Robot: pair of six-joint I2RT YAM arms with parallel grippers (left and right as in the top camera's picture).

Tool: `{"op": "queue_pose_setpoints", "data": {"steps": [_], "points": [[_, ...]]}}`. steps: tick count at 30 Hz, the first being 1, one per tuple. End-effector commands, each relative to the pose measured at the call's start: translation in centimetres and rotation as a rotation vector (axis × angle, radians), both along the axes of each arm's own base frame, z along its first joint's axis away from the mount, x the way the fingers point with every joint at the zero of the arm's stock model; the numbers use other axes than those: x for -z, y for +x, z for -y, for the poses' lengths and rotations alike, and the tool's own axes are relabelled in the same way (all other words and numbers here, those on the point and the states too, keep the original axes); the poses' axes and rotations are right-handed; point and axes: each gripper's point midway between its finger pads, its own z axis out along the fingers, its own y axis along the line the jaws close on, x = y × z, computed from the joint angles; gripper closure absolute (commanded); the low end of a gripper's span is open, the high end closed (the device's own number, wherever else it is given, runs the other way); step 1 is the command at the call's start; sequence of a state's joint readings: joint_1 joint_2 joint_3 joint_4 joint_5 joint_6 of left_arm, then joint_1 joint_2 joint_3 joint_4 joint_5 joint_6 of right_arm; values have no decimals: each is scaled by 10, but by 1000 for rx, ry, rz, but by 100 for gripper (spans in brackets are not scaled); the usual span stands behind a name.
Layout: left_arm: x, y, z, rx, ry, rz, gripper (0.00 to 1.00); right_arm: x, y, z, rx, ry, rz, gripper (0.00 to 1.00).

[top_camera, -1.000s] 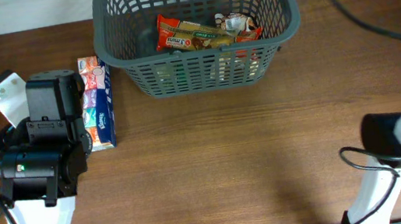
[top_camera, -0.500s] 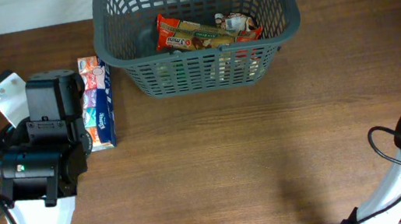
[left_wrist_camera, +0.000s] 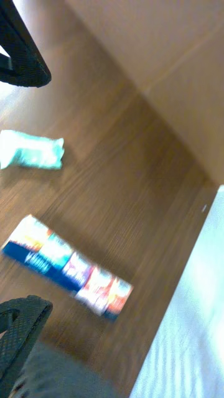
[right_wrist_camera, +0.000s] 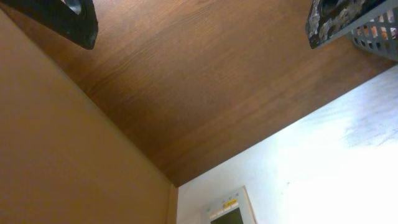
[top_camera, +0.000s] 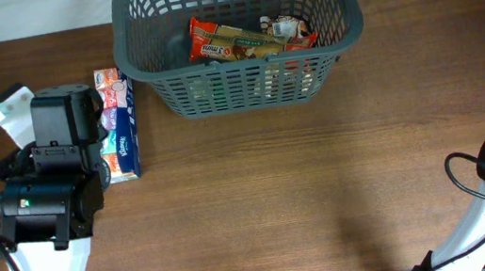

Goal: Pack container
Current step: 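Move the left gripper up over the Kleenex tissue box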

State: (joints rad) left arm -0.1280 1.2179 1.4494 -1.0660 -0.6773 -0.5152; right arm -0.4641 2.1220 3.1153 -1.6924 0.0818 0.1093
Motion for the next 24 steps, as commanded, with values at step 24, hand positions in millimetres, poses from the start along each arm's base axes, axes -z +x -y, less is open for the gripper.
{"op": "queue_pose_setpoints", "data": {"steps": [24], "points": [[57, 55, 42, 268, -364, -102, 0, 6, 2, 2, 13, 13, -15, 1]]}}
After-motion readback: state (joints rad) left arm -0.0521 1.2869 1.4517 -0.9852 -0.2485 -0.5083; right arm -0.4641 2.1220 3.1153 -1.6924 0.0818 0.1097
